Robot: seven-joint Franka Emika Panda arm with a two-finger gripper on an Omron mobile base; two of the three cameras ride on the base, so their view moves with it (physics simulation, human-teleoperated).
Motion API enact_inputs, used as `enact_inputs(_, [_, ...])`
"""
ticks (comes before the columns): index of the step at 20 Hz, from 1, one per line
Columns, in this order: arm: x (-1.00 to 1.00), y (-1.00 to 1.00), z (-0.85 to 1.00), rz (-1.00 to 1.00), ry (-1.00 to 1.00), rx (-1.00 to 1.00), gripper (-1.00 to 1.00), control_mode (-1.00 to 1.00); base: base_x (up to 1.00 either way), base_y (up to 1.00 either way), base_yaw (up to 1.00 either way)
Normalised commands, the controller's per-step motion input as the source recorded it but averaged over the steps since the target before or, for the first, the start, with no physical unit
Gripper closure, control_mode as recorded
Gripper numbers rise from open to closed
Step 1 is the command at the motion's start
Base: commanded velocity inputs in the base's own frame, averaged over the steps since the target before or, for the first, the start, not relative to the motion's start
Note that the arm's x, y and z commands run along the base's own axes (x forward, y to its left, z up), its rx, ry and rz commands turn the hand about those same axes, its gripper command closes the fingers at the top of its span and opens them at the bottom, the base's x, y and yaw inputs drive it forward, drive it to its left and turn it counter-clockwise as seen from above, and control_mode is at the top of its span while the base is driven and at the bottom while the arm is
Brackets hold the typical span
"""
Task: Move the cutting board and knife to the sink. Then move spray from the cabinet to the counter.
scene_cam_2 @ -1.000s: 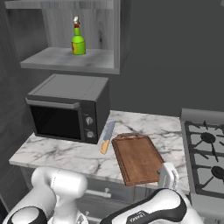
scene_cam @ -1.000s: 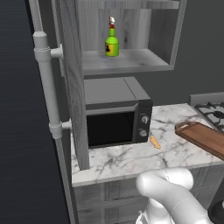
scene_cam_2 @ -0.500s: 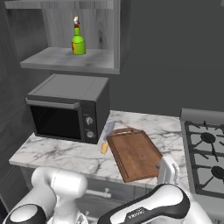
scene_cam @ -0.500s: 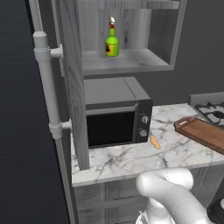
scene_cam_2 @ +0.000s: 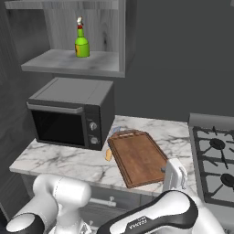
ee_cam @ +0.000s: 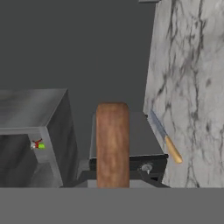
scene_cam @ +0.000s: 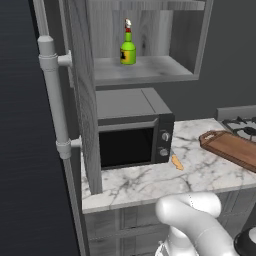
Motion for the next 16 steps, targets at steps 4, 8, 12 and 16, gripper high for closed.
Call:
enact_inputs(4, [-0.02,0.08,0.05,-0.01,-0.10,-0.04,1.00,-1.00,0.00,0.00,0.00])
enact_inputs(8, [0.00,0.00,0.00,0.00,0.00,0.00,1.00,-1.00,0.00,0.00,0.00])
enact_inputs(12, [0.00,0.00,0.00,0.00,0.00,0.00,1.00,-1.00,0.00,0.00,0.00])
enact_inputs(16, [0.00,0.00,0.00,0.00,0.00,0.00,1.00,-1.00,0.00,0.00,0.00])
